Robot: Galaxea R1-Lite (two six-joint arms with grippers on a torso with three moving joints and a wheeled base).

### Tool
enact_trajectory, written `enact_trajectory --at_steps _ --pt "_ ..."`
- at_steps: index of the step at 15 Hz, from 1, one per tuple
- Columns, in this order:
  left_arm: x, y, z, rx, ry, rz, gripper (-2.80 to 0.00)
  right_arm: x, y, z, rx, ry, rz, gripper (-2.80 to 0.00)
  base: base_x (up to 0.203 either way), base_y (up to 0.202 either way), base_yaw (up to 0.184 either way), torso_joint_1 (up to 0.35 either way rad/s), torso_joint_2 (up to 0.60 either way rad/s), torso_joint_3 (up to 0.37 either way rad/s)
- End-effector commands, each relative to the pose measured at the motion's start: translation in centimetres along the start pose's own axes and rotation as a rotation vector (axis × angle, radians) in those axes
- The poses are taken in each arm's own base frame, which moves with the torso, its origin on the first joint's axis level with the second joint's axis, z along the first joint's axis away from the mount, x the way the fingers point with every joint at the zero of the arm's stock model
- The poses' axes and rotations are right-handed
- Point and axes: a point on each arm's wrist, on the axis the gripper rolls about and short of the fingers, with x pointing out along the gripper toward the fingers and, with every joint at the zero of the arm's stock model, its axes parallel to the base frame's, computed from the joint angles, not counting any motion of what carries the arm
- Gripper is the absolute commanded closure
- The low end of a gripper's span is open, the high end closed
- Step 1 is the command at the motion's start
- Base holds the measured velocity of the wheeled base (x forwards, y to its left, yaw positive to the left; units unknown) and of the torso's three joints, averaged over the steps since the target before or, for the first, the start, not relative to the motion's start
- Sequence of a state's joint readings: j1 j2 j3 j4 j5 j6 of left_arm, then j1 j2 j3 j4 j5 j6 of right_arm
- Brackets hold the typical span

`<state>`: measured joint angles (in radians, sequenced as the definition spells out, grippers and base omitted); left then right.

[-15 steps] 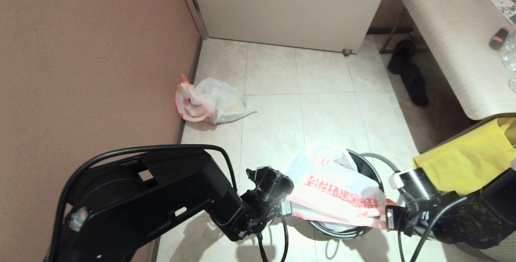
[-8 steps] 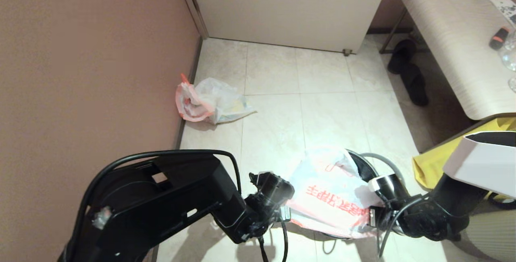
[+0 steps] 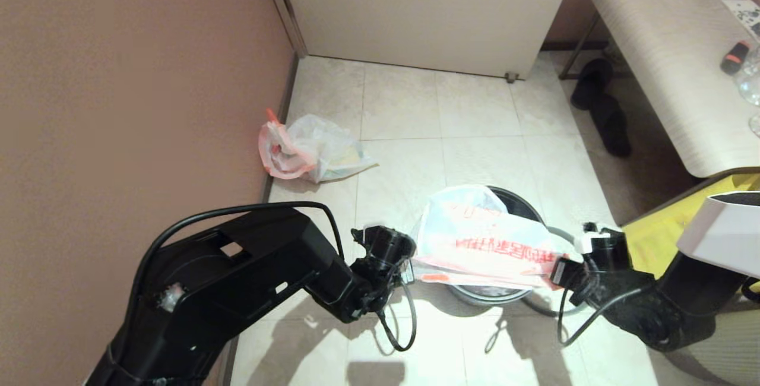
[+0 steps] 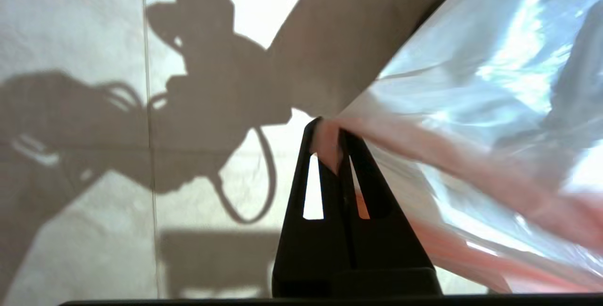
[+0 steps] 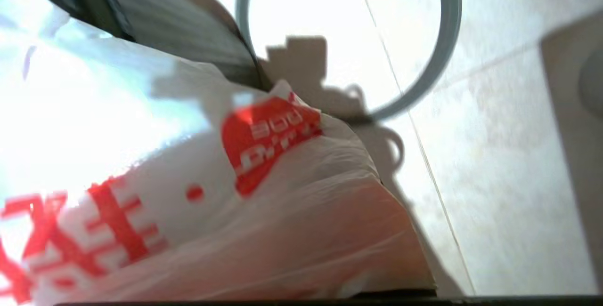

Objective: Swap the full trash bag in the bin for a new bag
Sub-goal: Put the new garbage bag on the trash can

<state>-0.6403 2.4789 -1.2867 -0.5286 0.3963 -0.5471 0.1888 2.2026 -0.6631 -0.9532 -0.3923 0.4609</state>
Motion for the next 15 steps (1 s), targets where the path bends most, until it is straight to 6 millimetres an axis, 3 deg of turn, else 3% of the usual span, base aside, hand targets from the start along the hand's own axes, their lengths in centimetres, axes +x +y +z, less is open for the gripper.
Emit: enact_trajectory --at_steps 1,3,5,11,13,15 --pt "1.0 0.8 0.3 -0.027 -0.029 0.01 0.0 -0.5 -0.4 1.0 0.038 -0.06 0.013 0.0 0.0 0.0 0.0 0.0 0.0 0.0" --pt "1.3 1.3 0.7 -0.037 -0.037 0.02 0.0 -0.3 -0.4 1.3 0.057 -0.09 0.035 0.0 0.0 0.0 0.0 0.0 0.0 0.0" --pt "1.0 1.2 0.5 -0.032 -0.032 0.017 0.0 0.5 -0.6 0.1 0.039 -0.056 0.024 0.0 0.0 0.0 0.0 0.0 0.0 0.0" --pt "-3.3 -1.0 0.0 0.005 -0.025 -0.063 0.0 -1.5 -1.1 0.1 0.025 -0.034 0.045 0.0 0.0 0.0 0.0 0.0 0.0 0.0" --pt "-3.8 -1.2 -1.4 0.038 0.019 -0.085 0.0 -1.4 -1.4 -0.8 -0.02 0.007 0.056 0.0 0.0 0.0 0.0 0.0 0.0 0.0" --pt "-2.7 -0.8 -3.2 0.099 0.059 -0.064 0.0 -0.4 -1.7 -2.6 -0.081 0.068 0.046 0.0 0.0 0.0 0.0 0.0 0.0 0.0"
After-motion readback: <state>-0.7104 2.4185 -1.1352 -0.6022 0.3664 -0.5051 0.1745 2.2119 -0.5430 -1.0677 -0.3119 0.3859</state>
